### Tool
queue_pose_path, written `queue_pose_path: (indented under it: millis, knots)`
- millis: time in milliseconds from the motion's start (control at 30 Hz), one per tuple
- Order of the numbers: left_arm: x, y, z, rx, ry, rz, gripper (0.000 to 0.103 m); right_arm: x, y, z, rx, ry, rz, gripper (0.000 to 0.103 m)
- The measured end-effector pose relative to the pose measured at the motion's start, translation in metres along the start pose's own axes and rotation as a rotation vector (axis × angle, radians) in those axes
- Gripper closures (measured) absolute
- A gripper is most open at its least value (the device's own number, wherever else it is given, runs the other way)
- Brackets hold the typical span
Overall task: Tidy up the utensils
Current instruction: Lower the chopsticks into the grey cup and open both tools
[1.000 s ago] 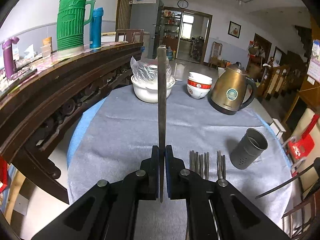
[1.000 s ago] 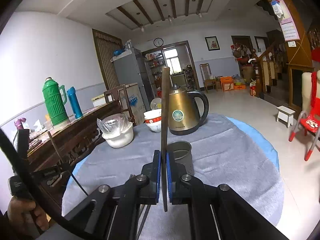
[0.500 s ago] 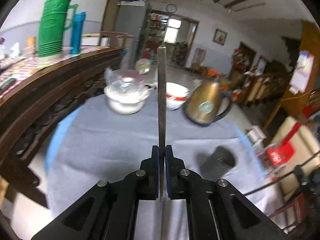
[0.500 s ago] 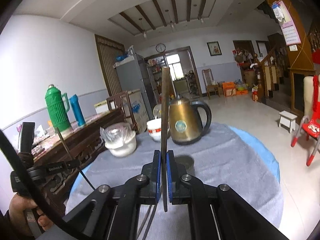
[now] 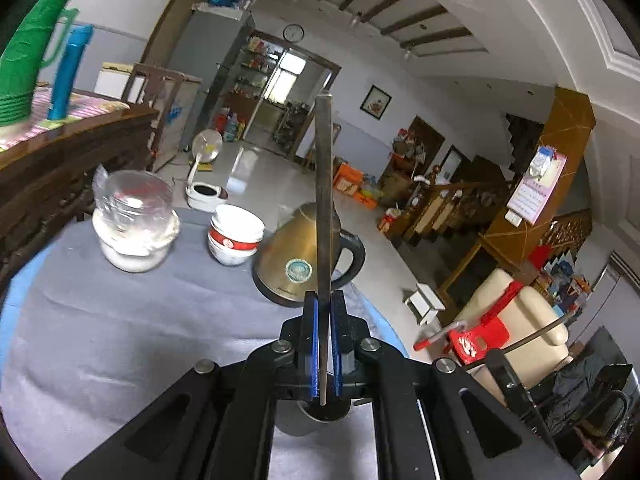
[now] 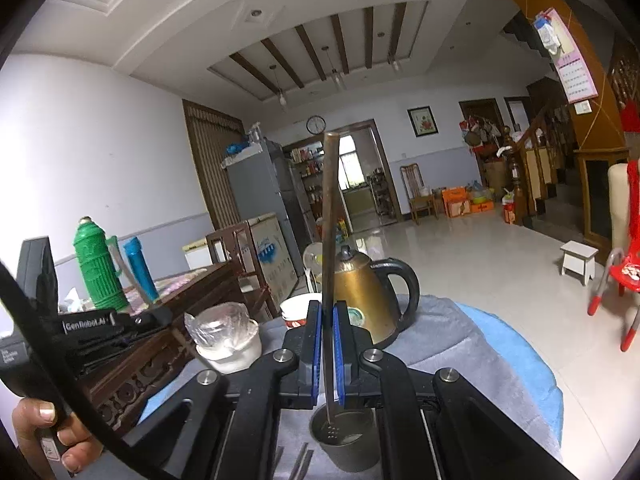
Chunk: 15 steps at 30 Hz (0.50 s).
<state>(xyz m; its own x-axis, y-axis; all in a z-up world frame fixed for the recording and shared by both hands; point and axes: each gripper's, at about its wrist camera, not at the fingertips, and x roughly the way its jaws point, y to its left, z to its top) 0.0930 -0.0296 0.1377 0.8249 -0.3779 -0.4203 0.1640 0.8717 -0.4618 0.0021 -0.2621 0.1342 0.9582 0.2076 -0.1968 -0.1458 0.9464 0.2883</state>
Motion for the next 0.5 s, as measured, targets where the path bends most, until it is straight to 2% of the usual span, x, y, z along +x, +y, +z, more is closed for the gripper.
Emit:
queue_pose_path:
  millis: [300, 500]
  knots:
    - [0.071, -0.013, -0.030, 0.065, 0.136, 0.036, 0.097, 0.053, -0.023, -0.030, 0.007, 0.125, -0.024, 0.097]
    - [0.094, -0.011, -0.046, 0.086, 0.201, 0.061, 0.097, 0.077, -0.034, -0.045, 0.012, 0.202, -0.023, 0.097]
